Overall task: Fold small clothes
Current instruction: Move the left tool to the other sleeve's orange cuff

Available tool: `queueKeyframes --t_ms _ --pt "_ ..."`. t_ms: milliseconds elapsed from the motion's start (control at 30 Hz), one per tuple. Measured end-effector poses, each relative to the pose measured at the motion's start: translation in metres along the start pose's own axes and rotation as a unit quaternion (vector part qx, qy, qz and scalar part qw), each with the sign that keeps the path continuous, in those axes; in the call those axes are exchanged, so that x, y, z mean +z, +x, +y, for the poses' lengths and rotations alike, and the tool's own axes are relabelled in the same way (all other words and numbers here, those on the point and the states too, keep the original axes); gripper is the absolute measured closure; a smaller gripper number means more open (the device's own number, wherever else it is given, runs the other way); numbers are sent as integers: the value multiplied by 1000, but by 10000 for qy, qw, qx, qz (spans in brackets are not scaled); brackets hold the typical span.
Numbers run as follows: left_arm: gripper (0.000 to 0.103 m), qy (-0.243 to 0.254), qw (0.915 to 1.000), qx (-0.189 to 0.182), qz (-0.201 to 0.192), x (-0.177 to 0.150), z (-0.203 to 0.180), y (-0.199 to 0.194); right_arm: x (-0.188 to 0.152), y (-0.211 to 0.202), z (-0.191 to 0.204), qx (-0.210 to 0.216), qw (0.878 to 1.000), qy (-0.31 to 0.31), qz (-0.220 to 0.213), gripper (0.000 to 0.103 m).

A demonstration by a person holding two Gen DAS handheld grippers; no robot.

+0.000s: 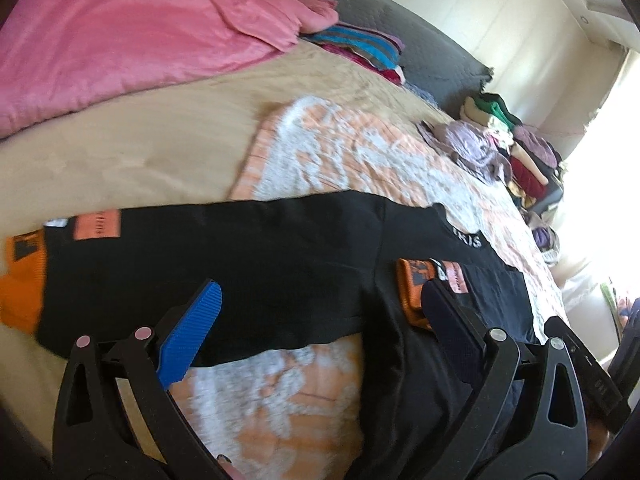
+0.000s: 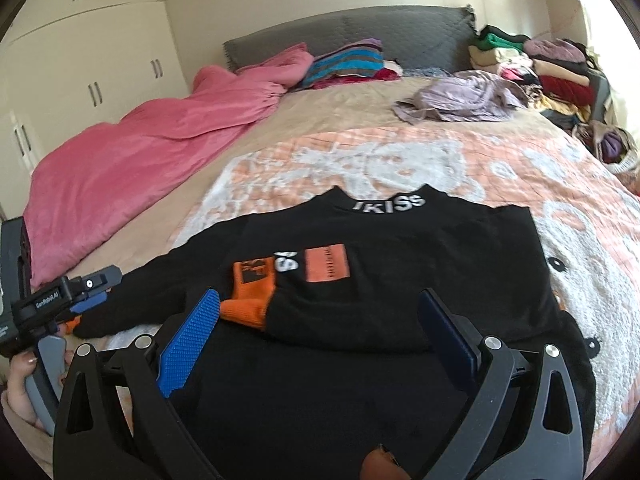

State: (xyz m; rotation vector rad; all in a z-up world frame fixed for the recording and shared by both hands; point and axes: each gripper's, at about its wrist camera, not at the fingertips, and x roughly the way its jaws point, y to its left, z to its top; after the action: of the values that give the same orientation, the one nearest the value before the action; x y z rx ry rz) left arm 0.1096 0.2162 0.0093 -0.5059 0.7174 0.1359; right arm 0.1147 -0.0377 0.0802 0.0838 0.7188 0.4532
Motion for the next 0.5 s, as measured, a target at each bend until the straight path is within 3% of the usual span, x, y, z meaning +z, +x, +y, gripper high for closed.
queueKeyframes --t_ms 233,500 --pt "10 -172 9981 556 -210 0 26 -22 8 0 30 279 9992 -276 -69 5" --pt "10 -474 9945 847 -400 0 56 -43 15 9 68 547 9967 -594 -12 5"
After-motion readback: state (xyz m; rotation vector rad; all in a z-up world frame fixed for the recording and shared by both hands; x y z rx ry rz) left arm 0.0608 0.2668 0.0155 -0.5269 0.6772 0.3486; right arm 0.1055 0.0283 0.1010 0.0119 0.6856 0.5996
